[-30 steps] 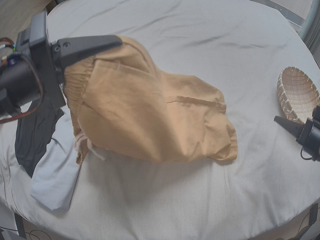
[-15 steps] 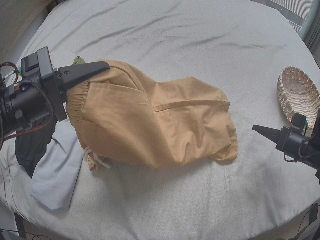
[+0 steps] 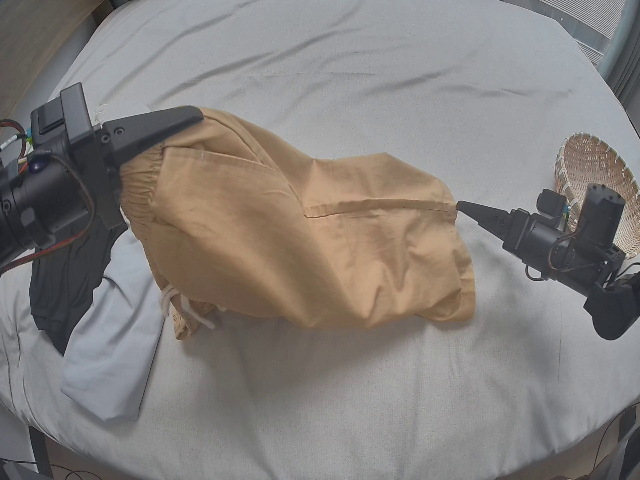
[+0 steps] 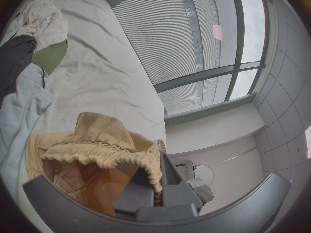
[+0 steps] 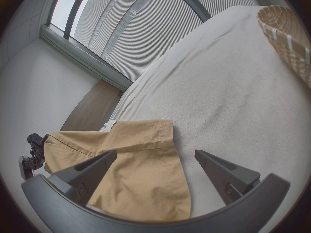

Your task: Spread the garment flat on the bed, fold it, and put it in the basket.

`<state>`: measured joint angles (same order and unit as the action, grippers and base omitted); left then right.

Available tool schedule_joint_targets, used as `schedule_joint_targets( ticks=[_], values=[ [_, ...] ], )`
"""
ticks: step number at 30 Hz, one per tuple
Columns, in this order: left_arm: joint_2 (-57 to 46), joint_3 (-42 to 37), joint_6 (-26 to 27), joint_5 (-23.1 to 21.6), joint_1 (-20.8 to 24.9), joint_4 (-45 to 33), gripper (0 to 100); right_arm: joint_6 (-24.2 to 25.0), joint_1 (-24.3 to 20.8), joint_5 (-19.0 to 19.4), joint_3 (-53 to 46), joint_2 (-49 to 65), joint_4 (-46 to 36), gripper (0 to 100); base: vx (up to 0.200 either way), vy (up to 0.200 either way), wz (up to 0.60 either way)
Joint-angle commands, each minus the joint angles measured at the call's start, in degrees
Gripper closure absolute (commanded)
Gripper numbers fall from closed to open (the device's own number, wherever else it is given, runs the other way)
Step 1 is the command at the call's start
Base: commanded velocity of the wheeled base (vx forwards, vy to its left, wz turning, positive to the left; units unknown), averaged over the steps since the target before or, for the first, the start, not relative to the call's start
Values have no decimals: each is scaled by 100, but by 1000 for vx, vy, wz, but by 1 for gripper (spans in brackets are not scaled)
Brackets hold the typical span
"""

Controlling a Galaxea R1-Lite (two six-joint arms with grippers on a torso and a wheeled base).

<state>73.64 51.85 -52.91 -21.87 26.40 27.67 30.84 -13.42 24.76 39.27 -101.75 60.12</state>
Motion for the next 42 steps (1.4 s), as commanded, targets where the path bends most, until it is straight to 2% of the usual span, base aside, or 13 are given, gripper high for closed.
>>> schedule_joint_targets(
  ticks=[1, 10, 11, 22, 28, 36, 42],
  values=[
    [18, -17, 0, -10, -74, 28, 100, 1, -143, -6, 283, -486, 96, 0, 0, 0, 0],
    [-25, -8, 0, -19, -65, 36, 100, -17, -213, -15, 573, -741, 210, 0, 0, 0, 0],
    [-25, -8, 0, -19, -65, 36, 100, -17, -222, -15, 565, -741, 228, 100, 0, 0, 0],
    [10, 1, -9, -10, -65, 36, 100, 1, -161, 3, 415, -644, 448, 100, 0, 0, 0],
    [1, 27, -18, -19, -21, 89, 100, 10, -134, 20, 46, -134, 571, 100, 0, 0, 0],
    [-8, 265, -18, 16, 313, 309, 100, 458, -99, 249, -639, 1659, 412, 100, 0, 0, 0],
    [-78, 590, -71, 42, 480, 300, 100, 546, -99, 301, -789, 2968, -475, 100, 0, 0, 0]
  ],
)
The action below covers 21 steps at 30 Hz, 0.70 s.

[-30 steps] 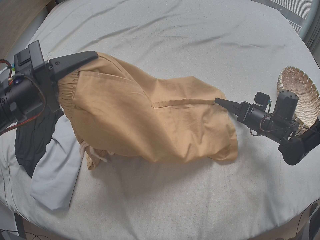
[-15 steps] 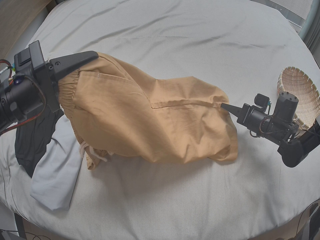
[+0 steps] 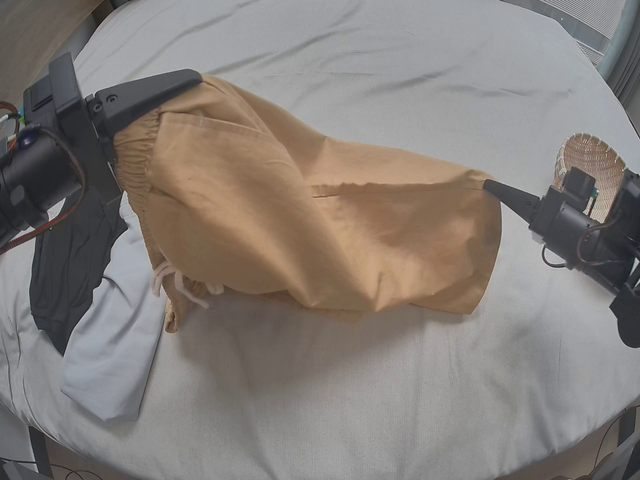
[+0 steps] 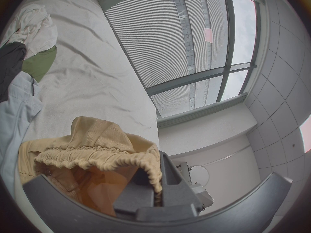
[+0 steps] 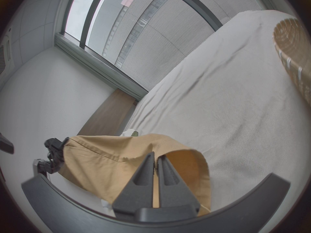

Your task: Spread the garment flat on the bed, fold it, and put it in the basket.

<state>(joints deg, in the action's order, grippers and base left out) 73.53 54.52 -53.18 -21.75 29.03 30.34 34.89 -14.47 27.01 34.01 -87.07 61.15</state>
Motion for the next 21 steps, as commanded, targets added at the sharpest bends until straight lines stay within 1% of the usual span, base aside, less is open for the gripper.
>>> schedule_joint_targets(
  ticks=[1, 2, 4, 6, 8, 11, 15, 16, 19, 20, 21],
  values=[
    [-85, 499, -158, 48, 288, 33, 100, 211, -3, 102, -184, 1965, -1052, 100, 0, 0, 0],
    [-111, 551, -211, 48, 297, 33, 100, 220, 6, 111, -140, 2097, -1175, 100, 0, 0, 0],
    [-181, 780, -334, 48, 305, 24, 100, 255, 32, 120, 150, 2528, -1685, 100, 0, 0, 0],
    [-199, 920, -404, 48, 305, 24, 100, 264, 137, 129, 369, 2748, -1975, 100, 0, 0, 0],
    [-252, 973, -474, 39, 297, 60, 100, 299, 260, 217, 615, 2932, -2265, 100, 0, 0, 0],
    [-392, 824, -554, -5, 279, 60, 100, 492, 480, 419, 976, 3134, -2608, 100, 0, 0, 0],
    [-410, 463, -545, 4, 261, 77, 100, 651, 788, 594, 1345, 3178, -2766, 100, 0, 0, 0],
    [-419, 279, -510, 13, 244, 95, 100, 756, 955, 718, 1512, 3187, -2784, 100, 0, 0, 0],
    [-410, 77, -378, 13, 226, 103, 100, 888, 1078, 832, 1591, 3187, -2784, 100, 0, 0, 0],
    [-419, -292, -9, -22, 174, 147, 100, 993, 1236, 946, 1591, 3187, -2793, 100, 0, 0, 0],
    [-410, -477, 194, -58, 156, 191, 100, 993, 1289, 964, 1547, 3178, -2810, 100, 0, 0, 0]
  ],
)
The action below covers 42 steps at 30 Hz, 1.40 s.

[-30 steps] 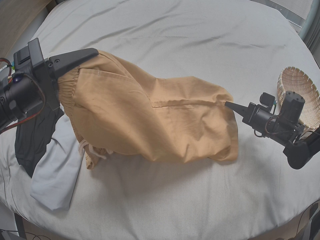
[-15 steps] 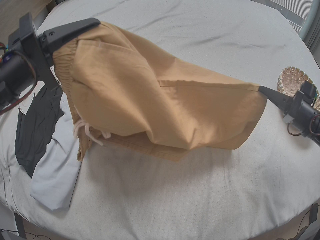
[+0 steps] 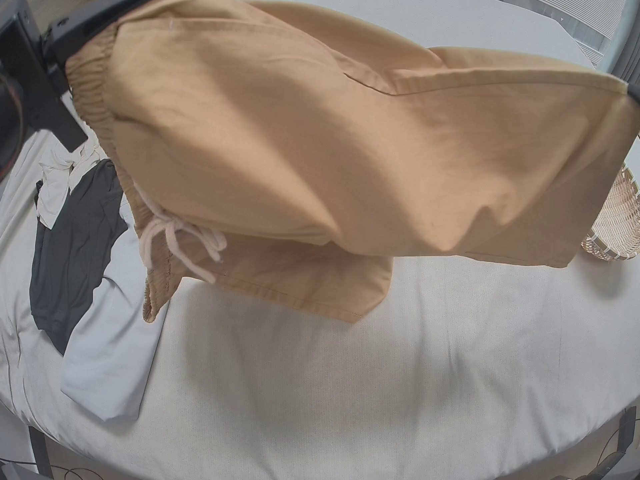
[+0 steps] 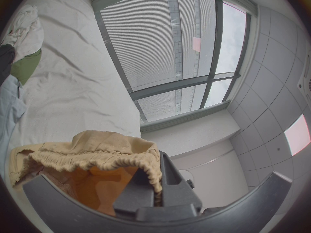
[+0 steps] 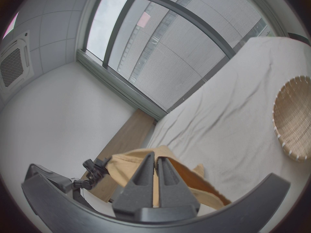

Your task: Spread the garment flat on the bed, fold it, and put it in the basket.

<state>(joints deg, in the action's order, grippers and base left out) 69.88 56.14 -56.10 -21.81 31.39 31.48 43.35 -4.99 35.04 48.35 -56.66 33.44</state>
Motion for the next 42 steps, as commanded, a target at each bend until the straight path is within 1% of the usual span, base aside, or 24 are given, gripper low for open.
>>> schedule_joint_targets(
  ticks=[1, 2, 4, 8, 10, 11, 14, 20, 23, 25, 30, 36, 37, 42],
  values=[
    [-35, -727, 574, -69, -80, 113, 100, 139, 358, 161, 87, 129, -39, 100, 0, 0, 0],
    [-27, -956, 759, -131, -89, 210, 100, 139, 393, 161, -45, 111, -101, 100, 0, 0, 0],
    [-18, -1290, 855, -245, -98, 394, 100, 86, 437, 161, -317, 85, -215, 100, 0, 0, 0],
    [79, -1650, 820, -271, -142, 667, 100, -257, 419, 161, -968, -117, -233, 100, 0, 0, 0],
    [167, -1694, 759, -262, -265, 764, 100, -468, 419, 161, -1205, -214, -233, 100, 0, 0, 0],
    [237, -1729, 662, -262, -397, 895, 100, -617, 419, 161, -1425, -328, -233, 100, 0, 0, 0],
    [369, -1922, 504, -262, -502, 1212, 100, -855, 402, 161, -1811, -548, -224, 100, 0, 0, 0],
    [703, -2274, 486, -254, -652, 1906, 100, -1197, 393, 197, -2251, -1075, -189, 100, 0, 0, 0],
    [756, -2379, 451, -262, -740, 2099, 100, -1268, 367, 197, -2427, -1268, -180, 100, 0, 0, 0],
    [764, -2423, 328, -271, -748, 2196, 100, -1303, 340, 205, -2488, -1427, -162, 100, 0, 0, 0],
    [764, -2511, 214, -280, -757, 2293, 100, -1329, 235, 249, -2541, -1734, -57, 100, 0, 0, 0],
    [694, -2573, 214, -280, -748, 2319, 100, -1320, 86, 249, -2638, -2262, 664, 100, 0, 0, 0],
    [694, -2590, 222, -280, -748, 2328, 100, -1312, 68, 249, -2664, -2305, 743, 0, 0, 0, 0],
    [694, -2643, 222, -280, -748, 2337, 100, -1276, -38, 241, -2629, -2534, 1112, 0, 0, 0, 0]
  ],
)
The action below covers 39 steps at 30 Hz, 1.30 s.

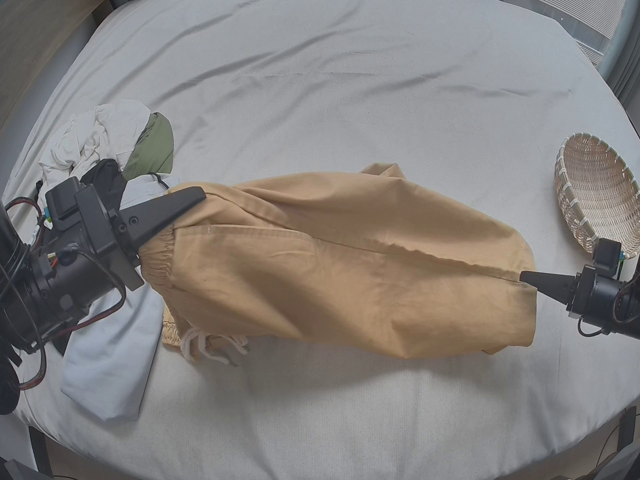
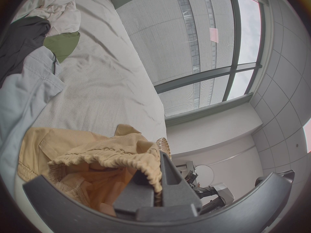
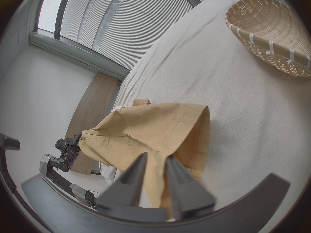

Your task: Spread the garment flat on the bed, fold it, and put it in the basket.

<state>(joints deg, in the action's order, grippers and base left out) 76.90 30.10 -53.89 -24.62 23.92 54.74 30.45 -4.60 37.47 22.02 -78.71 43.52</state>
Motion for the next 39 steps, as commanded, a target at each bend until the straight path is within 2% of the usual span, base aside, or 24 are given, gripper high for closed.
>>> schedule_joint_targets(
  ticks=[1, 8, 13, 19, 25, 30, 31, 33, 39],
  values=[
    [-17, -48, 2, 2, -1, 11, 100, 13, -94, -3, 13, -399, 192, 0, 0, 0, 0],
    [-17, -83, -16, -7, -1, 239, 100, 92, -164, -21, 13, -812, 781, 0, 0, 0, 0],
    [-17, -92, -7, -7, -1, 248, 100, 400, -270, -30, 13, -891, 930, 0, 0, 0, 0],
    [-17, -92, -7, -7, 16, 248, 100, 409, -331, -47, 40, -1093, 1036, 0, 0, 0, 0],
    [-43, -92, -7, -7, 25, 257, 100, 435, -349, -74, 31, -1568, 1484, 0, 0, 0, 0],
    [-43, -74, 2, -7, 34, 257, 100, 629, -358, -74, 40, -1744, 1730, 0, 0, 0, 0],
    [-43, -57, 2, -7, 43, 257, 100, 919, -446, -74, 40, -1832, 2020, 0, 0, 0, 0],
    [-43, -57, 2, -7, 43, 257, 100, 1077, -516, -82, 40, -1893, 2205, 0, 0, 0, 0],
    [-35, -101, -7, -7, 52, 406, 100, 1288, -736, -82, 66, -1963, 2521, 0, 0, 0, 0]
  ],
)
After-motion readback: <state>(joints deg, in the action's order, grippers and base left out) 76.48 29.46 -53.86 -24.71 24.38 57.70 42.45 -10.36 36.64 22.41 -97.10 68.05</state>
